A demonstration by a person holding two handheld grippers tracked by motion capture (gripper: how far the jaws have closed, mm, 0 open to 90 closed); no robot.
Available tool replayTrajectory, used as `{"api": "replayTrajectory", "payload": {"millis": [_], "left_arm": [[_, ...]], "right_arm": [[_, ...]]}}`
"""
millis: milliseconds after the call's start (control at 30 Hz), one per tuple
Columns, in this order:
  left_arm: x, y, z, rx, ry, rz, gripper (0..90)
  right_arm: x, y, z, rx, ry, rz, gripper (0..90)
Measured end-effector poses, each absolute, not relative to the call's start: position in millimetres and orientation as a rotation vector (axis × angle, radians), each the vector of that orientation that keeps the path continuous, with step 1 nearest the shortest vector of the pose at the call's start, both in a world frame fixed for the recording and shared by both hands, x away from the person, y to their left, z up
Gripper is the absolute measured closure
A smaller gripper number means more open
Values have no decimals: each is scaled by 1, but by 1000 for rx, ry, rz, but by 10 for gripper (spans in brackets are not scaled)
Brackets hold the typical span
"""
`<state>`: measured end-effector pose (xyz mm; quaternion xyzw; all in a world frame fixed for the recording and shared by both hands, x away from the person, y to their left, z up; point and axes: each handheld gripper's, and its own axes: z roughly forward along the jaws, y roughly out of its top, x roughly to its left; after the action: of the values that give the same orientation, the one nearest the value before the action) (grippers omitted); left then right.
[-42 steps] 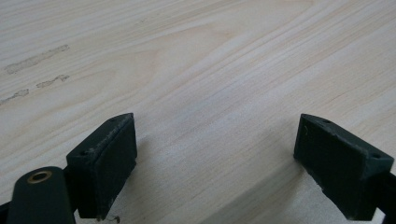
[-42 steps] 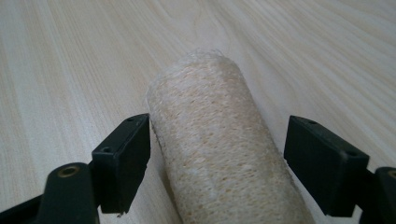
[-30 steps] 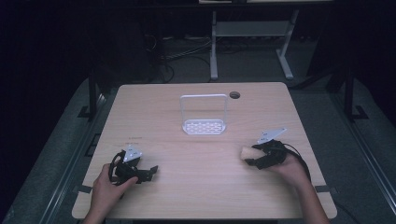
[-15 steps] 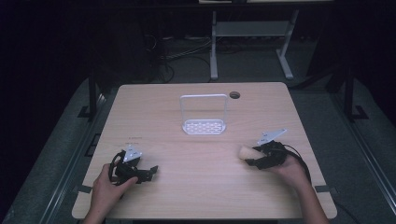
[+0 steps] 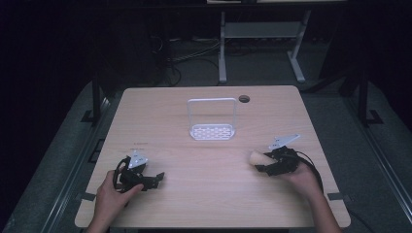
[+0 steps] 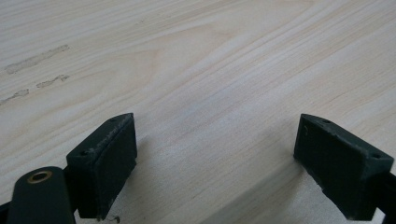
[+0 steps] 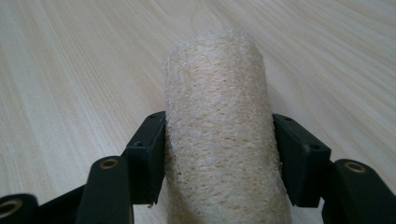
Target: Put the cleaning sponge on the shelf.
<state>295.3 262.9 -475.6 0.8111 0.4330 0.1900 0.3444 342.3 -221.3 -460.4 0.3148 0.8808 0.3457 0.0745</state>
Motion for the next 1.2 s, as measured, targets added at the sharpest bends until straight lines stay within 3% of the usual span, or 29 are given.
{"api": "replayTrajectory", "payload": {"millis": [1200], "left_arm": [[295,263,-476,2107,1125,493,126]], "right_arm": [[356,-192,-437,930,2570,1096,403]]}}
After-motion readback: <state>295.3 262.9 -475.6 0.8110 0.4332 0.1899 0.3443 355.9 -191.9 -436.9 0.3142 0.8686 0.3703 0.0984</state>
